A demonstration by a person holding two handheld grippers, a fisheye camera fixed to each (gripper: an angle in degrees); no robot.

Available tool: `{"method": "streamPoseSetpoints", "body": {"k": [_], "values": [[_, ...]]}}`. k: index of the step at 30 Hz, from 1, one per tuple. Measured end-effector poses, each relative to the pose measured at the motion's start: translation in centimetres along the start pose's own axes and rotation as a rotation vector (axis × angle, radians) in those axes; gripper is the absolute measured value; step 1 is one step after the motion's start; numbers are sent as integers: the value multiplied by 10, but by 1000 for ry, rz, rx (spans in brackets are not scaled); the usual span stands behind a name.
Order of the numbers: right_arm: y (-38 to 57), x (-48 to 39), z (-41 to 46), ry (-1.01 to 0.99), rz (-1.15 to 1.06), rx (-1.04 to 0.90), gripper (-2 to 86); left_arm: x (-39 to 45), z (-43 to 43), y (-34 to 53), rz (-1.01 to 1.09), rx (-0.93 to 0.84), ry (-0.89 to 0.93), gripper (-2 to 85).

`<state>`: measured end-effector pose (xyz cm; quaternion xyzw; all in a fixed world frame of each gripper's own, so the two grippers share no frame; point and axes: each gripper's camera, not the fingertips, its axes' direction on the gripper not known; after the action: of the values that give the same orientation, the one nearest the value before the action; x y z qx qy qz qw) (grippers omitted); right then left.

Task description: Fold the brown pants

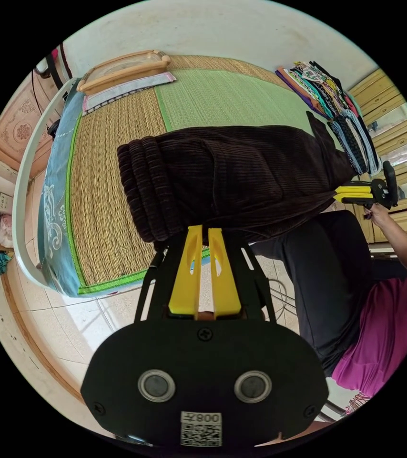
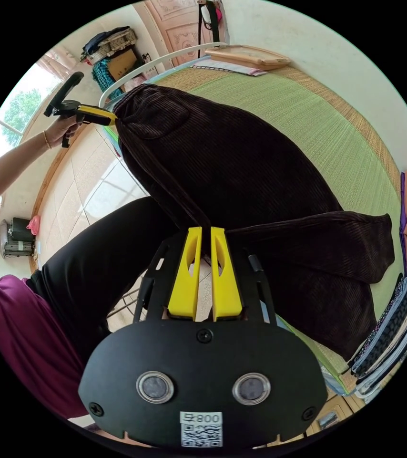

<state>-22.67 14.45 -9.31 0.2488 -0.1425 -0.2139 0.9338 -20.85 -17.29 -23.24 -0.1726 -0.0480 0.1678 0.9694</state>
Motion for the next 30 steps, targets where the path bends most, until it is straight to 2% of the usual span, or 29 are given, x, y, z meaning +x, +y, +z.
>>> {"method": "streamPoseSetpoints", "body": {"k": [8,15,20,25,30], "values": [[23,-14,2,-11,-5,5,37,-1,9,34,-6,15,-10,26],[33,-14,28,-50,36,-17,43,-12,11,70,-50,38,72,36],[45,-11,32,-96,75,23,51,-17,4,112,-106,162,165,36],[51,-11,39,-106,100,40,54,22,27,117,-39,249,308,27],[57,-9,45,-137,140,50,55,57,74,101,-18,191,365,11]]}}
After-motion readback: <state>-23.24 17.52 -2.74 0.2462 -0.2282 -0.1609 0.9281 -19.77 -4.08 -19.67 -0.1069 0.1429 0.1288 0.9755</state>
